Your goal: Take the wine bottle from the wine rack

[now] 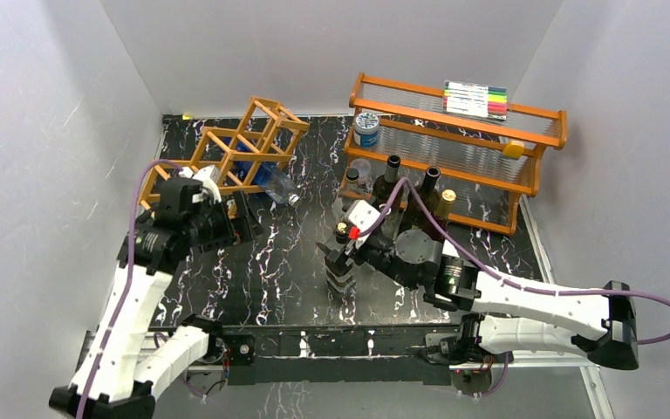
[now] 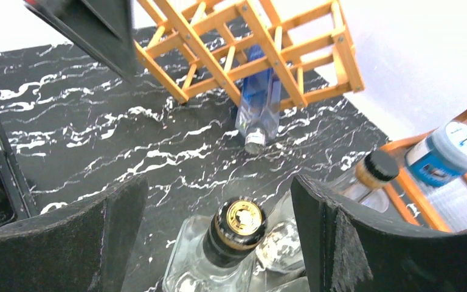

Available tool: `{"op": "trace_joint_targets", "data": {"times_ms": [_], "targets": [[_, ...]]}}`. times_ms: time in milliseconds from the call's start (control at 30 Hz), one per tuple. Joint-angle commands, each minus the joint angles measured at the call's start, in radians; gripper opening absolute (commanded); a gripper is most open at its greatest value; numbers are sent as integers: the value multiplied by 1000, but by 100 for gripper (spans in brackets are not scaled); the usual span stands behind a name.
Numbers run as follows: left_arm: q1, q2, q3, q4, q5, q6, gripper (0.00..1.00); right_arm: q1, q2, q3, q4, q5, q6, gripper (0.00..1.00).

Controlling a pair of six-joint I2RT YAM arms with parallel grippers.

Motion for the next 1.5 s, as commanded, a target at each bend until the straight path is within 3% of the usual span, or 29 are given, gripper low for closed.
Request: {"op": "trace_joint_targets", "data": {"times_ms": [0, 233, 500, 700, 833, 1333, 1467], "targets": [[-4, 99, -16, 115, 36, 7, 93, -2, -13, 129, 9, 8, -80, 98], [-8, 235, -56, 356, 21, -50, 89, -2, 24, 238, 65, 59, -189, 98], [-72, 419, -25, 518, -338, -192, 93, -2, -13, 231, 17, 54, -181, 98], [-123, 579, 22, 602, -472, -287, 98, -2, -88, 202, -30, 70, -115, 98], [-127, 649, 26, 691, -488, -358, 98, -2, -130, 198, -60, 86, -96, 98], [-128, 844, 85, 650, -659, -644, 98, -2, -185, 205, -104, 107, -53, 98], [-130, 868, 78, 647, -693, -658, 98, -2, -185, 205, -105, 109, -55, 98]]}}
